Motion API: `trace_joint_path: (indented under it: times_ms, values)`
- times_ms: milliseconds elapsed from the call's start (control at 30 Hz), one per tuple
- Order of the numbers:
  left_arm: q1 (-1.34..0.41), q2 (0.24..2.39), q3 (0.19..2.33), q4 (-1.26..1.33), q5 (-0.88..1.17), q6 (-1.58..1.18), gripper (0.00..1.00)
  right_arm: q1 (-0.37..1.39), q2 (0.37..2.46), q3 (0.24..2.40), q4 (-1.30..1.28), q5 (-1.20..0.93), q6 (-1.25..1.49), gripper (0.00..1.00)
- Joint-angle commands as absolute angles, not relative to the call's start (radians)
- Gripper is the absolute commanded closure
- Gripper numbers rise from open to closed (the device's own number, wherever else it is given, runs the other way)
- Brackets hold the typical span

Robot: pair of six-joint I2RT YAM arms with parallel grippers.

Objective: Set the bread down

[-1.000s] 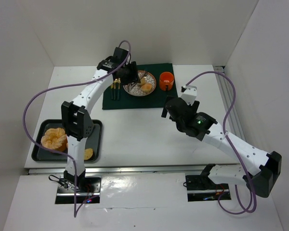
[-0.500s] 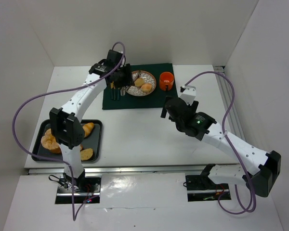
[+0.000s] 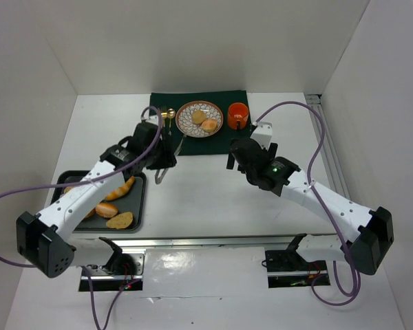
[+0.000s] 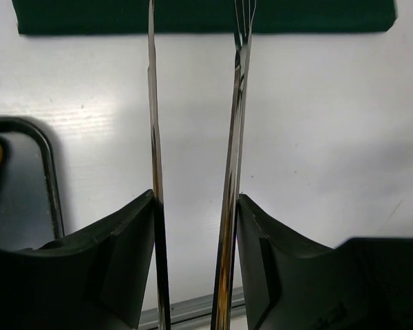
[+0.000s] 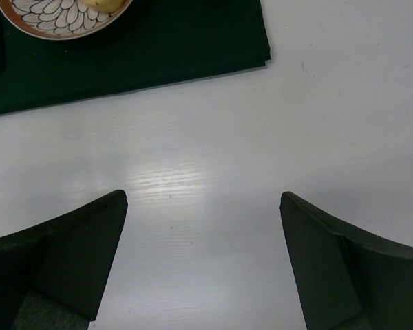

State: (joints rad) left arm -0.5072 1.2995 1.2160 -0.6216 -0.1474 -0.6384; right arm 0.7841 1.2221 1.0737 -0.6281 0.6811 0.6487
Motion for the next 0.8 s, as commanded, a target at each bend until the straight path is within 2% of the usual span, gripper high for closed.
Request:
trace_joint_path:
  times_ms: [0, 67, 200, 367, 500, 533, 567, 667, 767]
  values:
    - [-0.560, 1.249, 1.056, -0.474, -0.234, -0.724, 0.41, 0.767, 1.233, 1.080, -0.568, 0.670, 0.627, 0.01]
    - [-0.616, 1.212, 0.926, -0.360, -0.276, -0.771, 0.41, 0.767, 1.233, 1.092, -0.568, 0.670, 0.627, 0.01]
    - [-0.653, 1.229, 0.798, -0.241, -0.273, -0.836, 0.42, 0.767, 1.232, 1.103, -0.615, 0.682, 0.627, 0.01]
    - [-0.683, 1.339, 0.764, -0.181, -0.255, -0.916, 0.43, 0.767, 1.192, 1.092, -0.636, 0.683, 0.649, 0.01]
    - [-0.701, 1.451, 0.804, -0.178, -0.216, -0.927, 0.31, 0.767, 1.192, 1.092, -0.658, 0.683, 0.669, 0.01]
    - [-0.701, 1.472, 0.846, -0.196, -0.207, -0.927, 0.28, 0.767, 1.192, 1.092, -0.658, 0.683, 0.669, 0.01]
    - [-0.715, 1.508, 0.871, -0.221, -0.207, -0.936, 0.20, 0.767, 1.192, 1.092, -0.658, 0.683, 0.669, 0.01]
    - [-0.741, 1.517, 0.943, -0.311, -0.228, -0.936, 0.11, 0.767, 1.192, 1.103, -0.669, 0.674, 0.669, 0.01]
    - [-0.741, 1.477, 1.000, -0.383, -0.229, -0.908, 0.11, 0.767, 1.229, 1.114, -0.669, 0.664, 0.669, 0.01]
